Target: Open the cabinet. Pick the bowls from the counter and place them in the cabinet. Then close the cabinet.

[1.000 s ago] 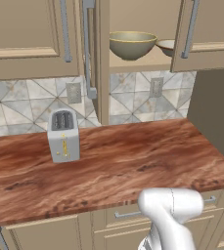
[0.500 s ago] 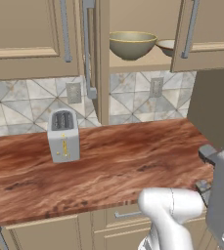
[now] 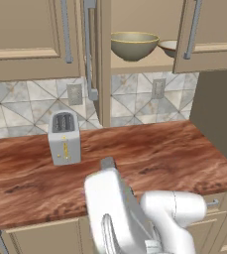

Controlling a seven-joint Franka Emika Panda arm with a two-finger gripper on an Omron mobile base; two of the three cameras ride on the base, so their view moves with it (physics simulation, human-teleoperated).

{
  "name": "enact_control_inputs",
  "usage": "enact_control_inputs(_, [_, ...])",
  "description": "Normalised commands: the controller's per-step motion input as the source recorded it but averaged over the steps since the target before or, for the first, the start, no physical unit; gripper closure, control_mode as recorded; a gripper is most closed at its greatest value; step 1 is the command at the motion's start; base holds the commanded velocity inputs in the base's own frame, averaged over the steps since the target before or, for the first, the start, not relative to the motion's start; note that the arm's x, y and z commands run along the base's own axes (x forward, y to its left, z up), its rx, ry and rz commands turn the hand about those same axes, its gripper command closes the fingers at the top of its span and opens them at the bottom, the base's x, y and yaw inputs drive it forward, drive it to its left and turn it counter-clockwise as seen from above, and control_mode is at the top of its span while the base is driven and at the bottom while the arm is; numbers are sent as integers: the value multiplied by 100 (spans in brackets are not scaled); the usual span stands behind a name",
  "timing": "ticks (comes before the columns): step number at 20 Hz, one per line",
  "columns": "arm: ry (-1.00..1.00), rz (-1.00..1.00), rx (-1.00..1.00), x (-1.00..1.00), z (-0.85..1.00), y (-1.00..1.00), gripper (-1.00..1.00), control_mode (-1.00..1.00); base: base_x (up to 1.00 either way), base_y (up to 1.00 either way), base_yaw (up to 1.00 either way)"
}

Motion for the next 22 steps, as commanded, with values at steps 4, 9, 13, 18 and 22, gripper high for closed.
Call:
enact_control_inputs(4, [-4, -15, -3, 22, -1, 99, -100, -100, 0, 0, 0])
enact_control_inputs(9, [7, -2, -6, 39, 0, 64, -100, -100, 0, 0, 0])
enact_control_inputs(13, [6, 0, 0, 71, 0, 2, -100, -100, 0, 0, 0])
enact_control_inputs(18, [1, 0, 0, 98, -9, -16, -100, -100, 0, 0, 0])
enact_control_inputs(22, [0, 0, 0, 82, -4, -8, -100, -100, 0, 0, 0])
